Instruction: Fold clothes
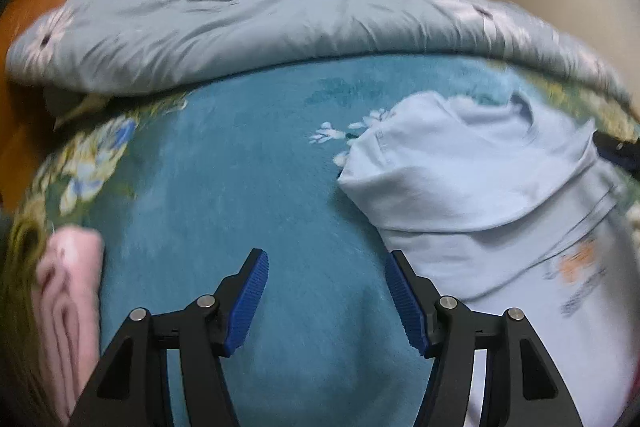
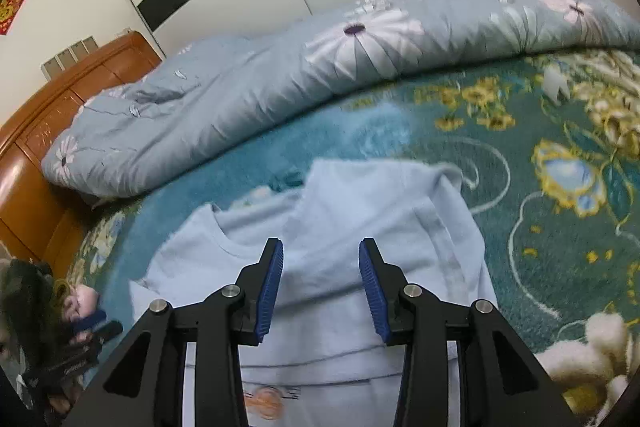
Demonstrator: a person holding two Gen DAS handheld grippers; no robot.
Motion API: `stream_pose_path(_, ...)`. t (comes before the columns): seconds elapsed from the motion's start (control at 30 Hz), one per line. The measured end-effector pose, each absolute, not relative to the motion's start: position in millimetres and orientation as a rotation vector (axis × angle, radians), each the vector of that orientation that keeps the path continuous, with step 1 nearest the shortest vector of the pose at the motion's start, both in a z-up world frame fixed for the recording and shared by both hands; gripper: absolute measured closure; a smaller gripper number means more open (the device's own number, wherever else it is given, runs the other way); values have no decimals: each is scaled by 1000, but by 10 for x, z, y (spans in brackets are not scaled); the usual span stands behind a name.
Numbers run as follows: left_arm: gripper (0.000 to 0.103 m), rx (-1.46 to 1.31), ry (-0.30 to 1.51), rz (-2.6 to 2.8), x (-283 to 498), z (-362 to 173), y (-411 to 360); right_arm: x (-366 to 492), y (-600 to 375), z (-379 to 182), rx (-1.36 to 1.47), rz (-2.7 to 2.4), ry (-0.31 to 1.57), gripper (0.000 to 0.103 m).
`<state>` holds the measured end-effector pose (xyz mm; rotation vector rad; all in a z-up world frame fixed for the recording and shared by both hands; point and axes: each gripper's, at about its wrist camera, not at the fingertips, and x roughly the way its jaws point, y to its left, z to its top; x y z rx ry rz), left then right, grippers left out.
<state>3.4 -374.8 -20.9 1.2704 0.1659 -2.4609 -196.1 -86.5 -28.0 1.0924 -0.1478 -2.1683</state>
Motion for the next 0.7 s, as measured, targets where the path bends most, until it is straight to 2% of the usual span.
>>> stream_pose_path(0.23, 39, 1341, -153, -2485, -183, -441, -3541, -2047, -652, -357, 1184, -2085, -289, 62)
stream_pose_path(0.33, 51, 1326, -321, -2462, -267, -425, -3452, -2043, -646, -358, 1194, -2076, -309, 62)
stream_pose_path(0.43, 80, 1328, -395, -2451, -367, -411, -3405, -2058, -703, -413, 1225, -2044, -310, 62)
stream_pose_path(0.53, 89, 1302, -379, -2469, -437, -354, -3407, -2071, -718, -469, 1254, -2021, -323, 62)
stream_pose_path(0.6, 99, 1274, -345, -2493, -457, -294, -3420, -2079, -707, -488, 1263, -2013, -328, 62)
stream_pose_path(0.7, 101, 1249, -293, -2513, -488, -223, -3455, -2085, -676, -495, 1270, -1989, -349, 62)
